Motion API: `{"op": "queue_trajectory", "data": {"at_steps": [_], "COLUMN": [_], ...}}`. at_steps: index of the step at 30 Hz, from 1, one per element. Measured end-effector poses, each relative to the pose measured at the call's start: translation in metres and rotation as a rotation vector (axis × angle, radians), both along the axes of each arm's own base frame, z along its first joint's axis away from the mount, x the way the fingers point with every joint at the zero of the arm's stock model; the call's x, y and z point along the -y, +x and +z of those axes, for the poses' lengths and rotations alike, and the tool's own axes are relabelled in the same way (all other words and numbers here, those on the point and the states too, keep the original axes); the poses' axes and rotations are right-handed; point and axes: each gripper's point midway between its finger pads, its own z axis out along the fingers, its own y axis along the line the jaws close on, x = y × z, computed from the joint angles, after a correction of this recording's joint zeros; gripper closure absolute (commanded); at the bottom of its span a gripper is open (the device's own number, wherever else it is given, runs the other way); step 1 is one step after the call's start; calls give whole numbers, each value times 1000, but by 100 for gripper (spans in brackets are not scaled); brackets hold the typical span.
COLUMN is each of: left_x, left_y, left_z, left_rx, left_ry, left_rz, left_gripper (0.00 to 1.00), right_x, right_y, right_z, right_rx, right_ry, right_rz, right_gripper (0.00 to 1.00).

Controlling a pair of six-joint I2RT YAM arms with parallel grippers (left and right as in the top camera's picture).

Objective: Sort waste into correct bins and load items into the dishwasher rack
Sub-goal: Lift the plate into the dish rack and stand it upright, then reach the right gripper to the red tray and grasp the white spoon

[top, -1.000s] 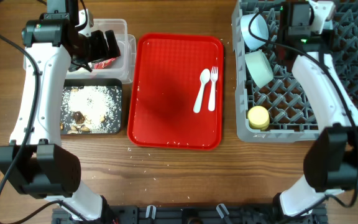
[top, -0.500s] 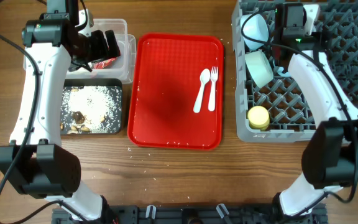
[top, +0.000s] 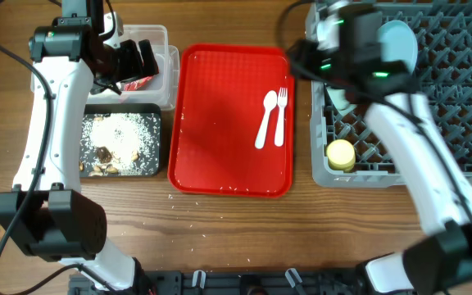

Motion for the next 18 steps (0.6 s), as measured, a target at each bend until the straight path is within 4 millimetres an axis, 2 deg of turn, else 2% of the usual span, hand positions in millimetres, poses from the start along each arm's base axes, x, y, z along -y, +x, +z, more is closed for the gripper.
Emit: {"op": "queue_trajectory", "data": {"at_steps": [3,7,11,14,15,18], "left_x": [0,0,0,0,0,0], "left_y": [0,0,0,0,0,0], "left_z": [0,0,0,0,0,0], "left_rx": [0,0,0,-1,0,0], "left_ry": [0,0,0,0,0,0], "left_rz": [0,0,0,0,0,0], "left_gripper": [0,0,0,0,0,0], "right_x": [-24,-36,-34,-33,-32,-33], "right_y": [-15,-22,-25,-28,-30,-30], "right_z": [-50,-105,-148,-169,-185,-200], "right_rx": [-165,-313,-412,-460,-493,-514], "right_ry": [-23,-47,-79,-98,-113,-116], "right_rz": [-33,-88,-127,-144,-147,-147], "right_gripper": [35,40,48,53,55,62]}}
